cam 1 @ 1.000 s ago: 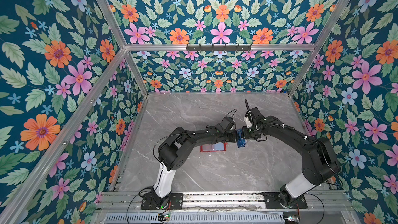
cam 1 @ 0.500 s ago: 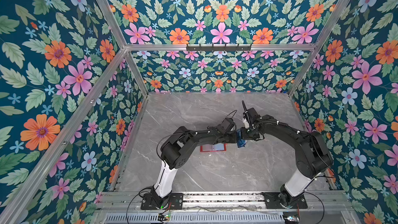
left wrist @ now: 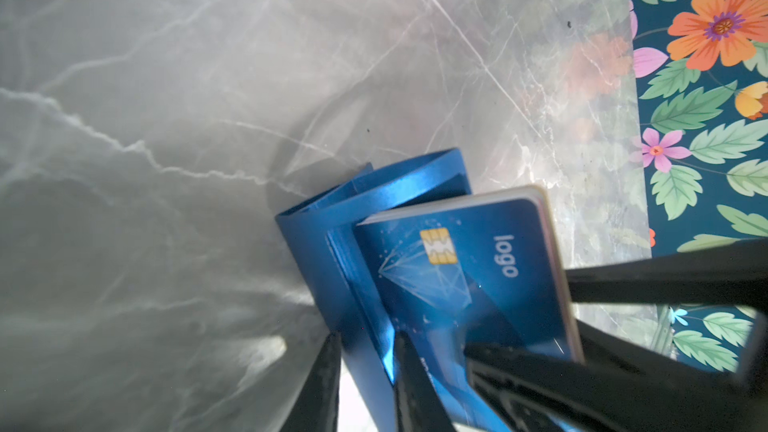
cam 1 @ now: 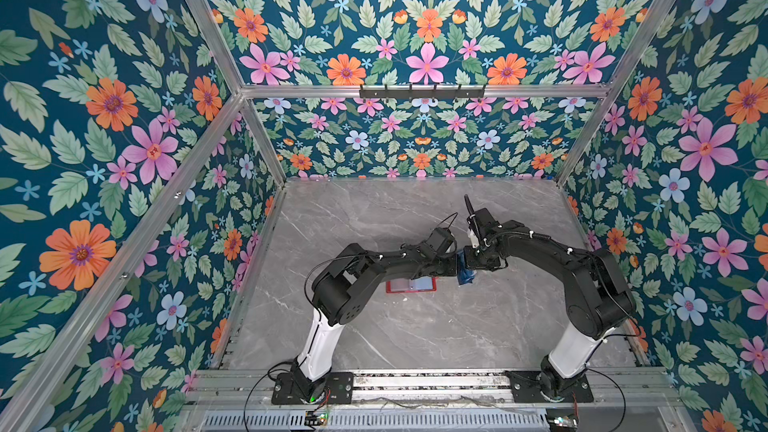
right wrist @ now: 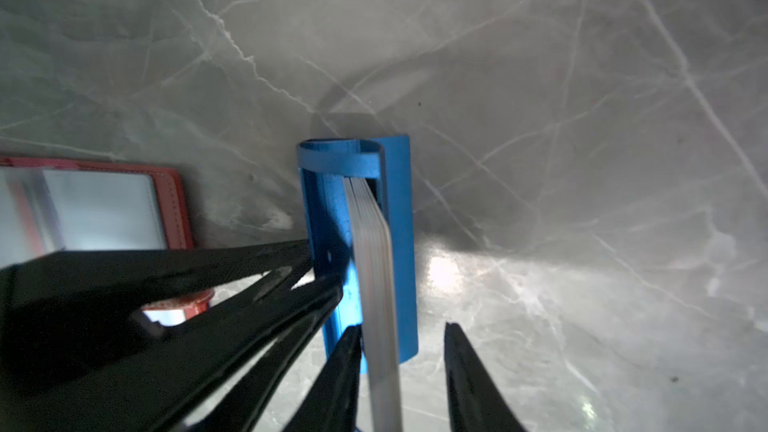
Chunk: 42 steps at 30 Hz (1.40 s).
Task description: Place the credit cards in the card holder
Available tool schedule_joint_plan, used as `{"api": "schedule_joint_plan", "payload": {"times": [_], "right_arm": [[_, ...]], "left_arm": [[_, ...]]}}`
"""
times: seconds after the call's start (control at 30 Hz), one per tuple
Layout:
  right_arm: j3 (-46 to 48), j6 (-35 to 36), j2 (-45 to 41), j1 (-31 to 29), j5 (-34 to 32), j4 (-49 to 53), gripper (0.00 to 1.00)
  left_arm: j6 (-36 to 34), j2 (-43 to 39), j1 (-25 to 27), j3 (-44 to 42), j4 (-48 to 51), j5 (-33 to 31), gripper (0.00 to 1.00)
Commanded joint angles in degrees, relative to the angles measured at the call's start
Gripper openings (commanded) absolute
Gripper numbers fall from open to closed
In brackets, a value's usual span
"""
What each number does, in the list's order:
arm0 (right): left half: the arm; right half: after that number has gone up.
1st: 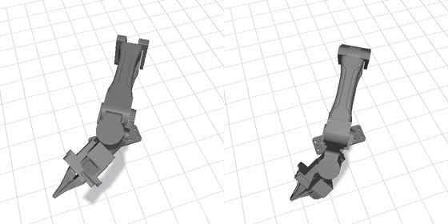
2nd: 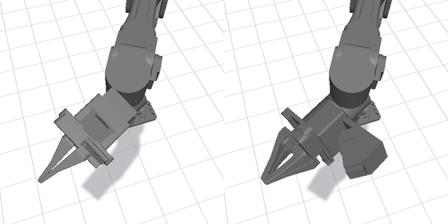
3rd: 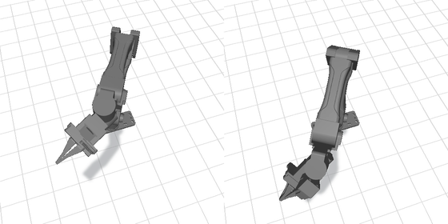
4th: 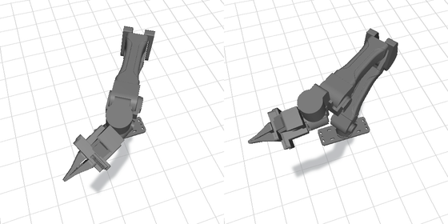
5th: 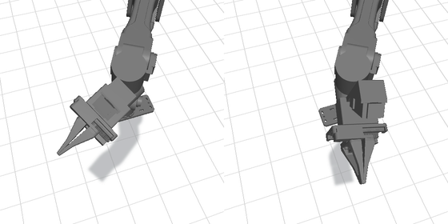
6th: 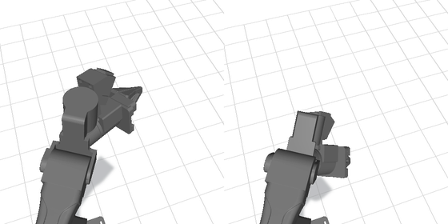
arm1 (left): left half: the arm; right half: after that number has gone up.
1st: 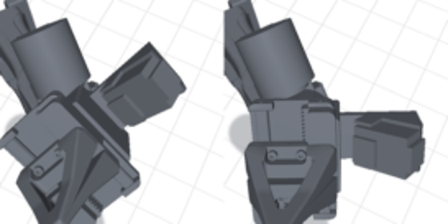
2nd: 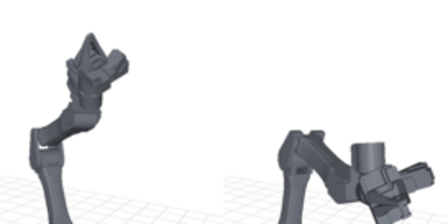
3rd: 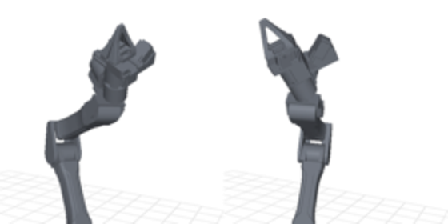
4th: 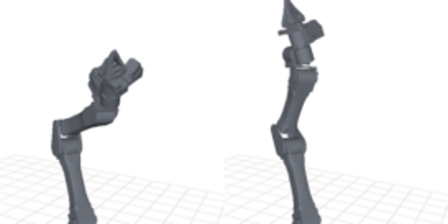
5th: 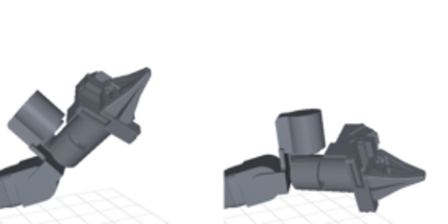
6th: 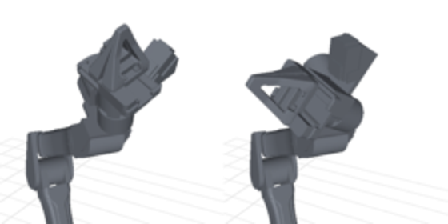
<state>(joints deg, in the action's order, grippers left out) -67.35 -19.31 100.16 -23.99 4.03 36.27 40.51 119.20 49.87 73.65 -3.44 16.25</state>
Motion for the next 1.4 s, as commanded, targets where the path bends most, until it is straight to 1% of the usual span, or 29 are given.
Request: {"api": "schedule_joint_plan", "payload": {"times": [0.0,0.67,0.8,1.23,1.37], "right_arm": [[-0.54,0.17,0.15,-0.01,-2.42,2.0,0.35],[-1.9,1.05,-2.61,-0.36,-2.97,5.29,0.29],[-2.32,1.15,-2.87,-0.77,-3.02,5.82,0.23],[-3.74,1.2,-4.16,-2.19,-5.57,7.95,0.09],[-2.99,0.75,-4.6,-2.15,-4.72,7.27,0.01]], "left_arm": [[0.43,-0.17,-0.03,-0.58,1.77,-1.48,0.24],[0.69,-0.46,-0.03,-1.31,2.12,-2.28,0.24],[0.53,-0.54,0.01,-1.31,2.21,-2.3,0.24],[0.63,-0.5,-0.01,-1.57,2.13,-2.11,0.24],[0.45,-0.61,0.04,-1.58,1.62,-1.51,0.24]]}}
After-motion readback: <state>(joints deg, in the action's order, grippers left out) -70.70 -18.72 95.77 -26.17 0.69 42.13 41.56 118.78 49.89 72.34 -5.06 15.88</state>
